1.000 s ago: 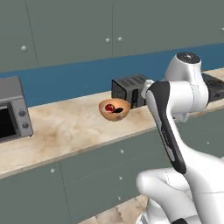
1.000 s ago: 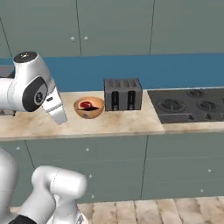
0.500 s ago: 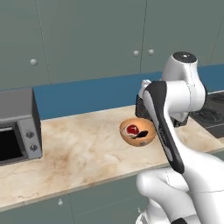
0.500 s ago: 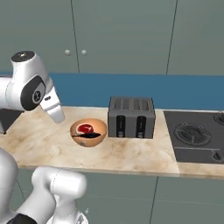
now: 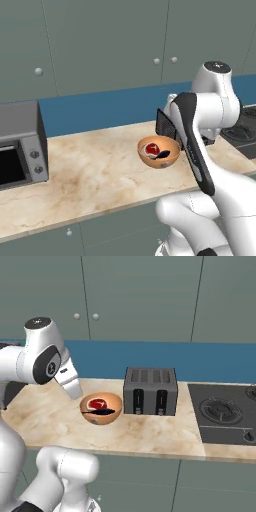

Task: Place the bowl with the bell pepper and sweet potato on the top shelf of the fridge. Place the bowl with the fish and steak on the second highest shelf of the fridge.

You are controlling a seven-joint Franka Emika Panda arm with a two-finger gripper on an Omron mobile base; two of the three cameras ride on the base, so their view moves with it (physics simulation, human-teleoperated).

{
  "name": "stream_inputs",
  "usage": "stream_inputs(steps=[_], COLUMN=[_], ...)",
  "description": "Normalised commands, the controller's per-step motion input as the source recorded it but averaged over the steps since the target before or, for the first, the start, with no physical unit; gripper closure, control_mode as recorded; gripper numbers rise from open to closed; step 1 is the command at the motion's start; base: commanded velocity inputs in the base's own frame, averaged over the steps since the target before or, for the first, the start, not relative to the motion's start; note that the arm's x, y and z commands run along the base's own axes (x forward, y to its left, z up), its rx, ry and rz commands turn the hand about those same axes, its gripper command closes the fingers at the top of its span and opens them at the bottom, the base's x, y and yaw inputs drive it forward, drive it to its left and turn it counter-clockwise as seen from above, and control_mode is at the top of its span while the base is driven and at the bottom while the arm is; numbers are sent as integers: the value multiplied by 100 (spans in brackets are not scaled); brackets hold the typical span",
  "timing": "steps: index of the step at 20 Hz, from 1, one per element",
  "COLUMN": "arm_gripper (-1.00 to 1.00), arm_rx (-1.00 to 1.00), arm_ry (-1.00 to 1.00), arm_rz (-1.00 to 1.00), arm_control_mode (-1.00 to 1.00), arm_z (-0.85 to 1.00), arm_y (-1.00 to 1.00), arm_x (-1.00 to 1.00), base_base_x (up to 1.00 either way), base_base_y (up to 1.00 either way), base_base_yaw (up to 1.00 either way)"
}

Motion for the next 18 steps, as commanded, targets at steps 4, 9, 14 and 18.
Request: stream_inputs(steps=[4,9,14,18], arm_gripper=[-100,-100,-100,-100], arm_rx=[5,5,3,0], arm_ry=[8,14,9,3], arm_rz=[14,8,0,-4], arm_control_mode=[-100,-100,-100,-100], arm_z=[-64,-73,-61,-45], arm_y=[-99,-68,-3,4], arm_x=[0,16,66,93], base_base_x=[0,0,0,0], base_base_y=[0,0,0,0], base_base_yaw=[0,0,0,0])
